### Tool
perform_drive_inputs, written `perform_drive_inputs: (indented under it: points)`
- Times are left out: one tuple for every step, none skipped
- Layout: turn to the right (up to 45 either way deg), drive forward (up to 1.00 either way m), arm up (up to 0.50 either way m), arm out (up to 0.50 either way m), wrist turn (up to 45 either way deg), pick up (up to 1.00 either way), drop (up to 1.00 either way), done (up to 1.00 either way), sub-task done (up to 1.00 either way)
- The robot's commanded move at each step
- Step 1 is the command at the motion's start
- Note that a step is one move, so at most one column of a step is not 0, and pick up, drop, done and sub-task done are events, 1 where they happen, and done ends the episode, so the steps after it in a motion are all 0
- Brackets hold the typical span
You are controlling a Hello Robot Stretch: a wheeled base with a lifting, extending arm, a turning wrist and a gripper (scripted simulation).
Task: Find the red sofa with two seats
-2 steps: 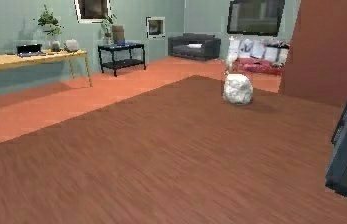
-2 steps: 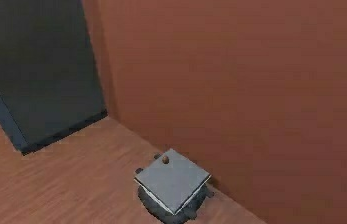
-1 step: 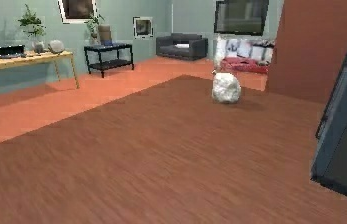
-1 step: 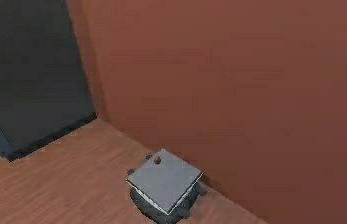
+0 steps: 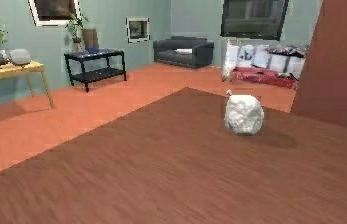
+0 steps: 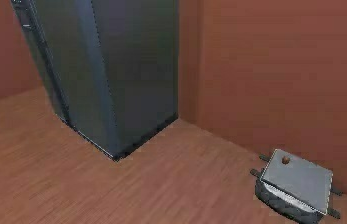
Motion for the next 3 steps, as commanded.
perform_drive_inputs:
  points:
    - [0.0,1.00,0.00,0.00,0.0,0.00,0.00,0.00,0.00]
    - [0.0,1.00,0.00,0.00,0.0,0.00,0.00,0.00,0.00]
    - [0.0,0.50,0.00,0.00,0.0,0.00,0.00,0.00,0.00]
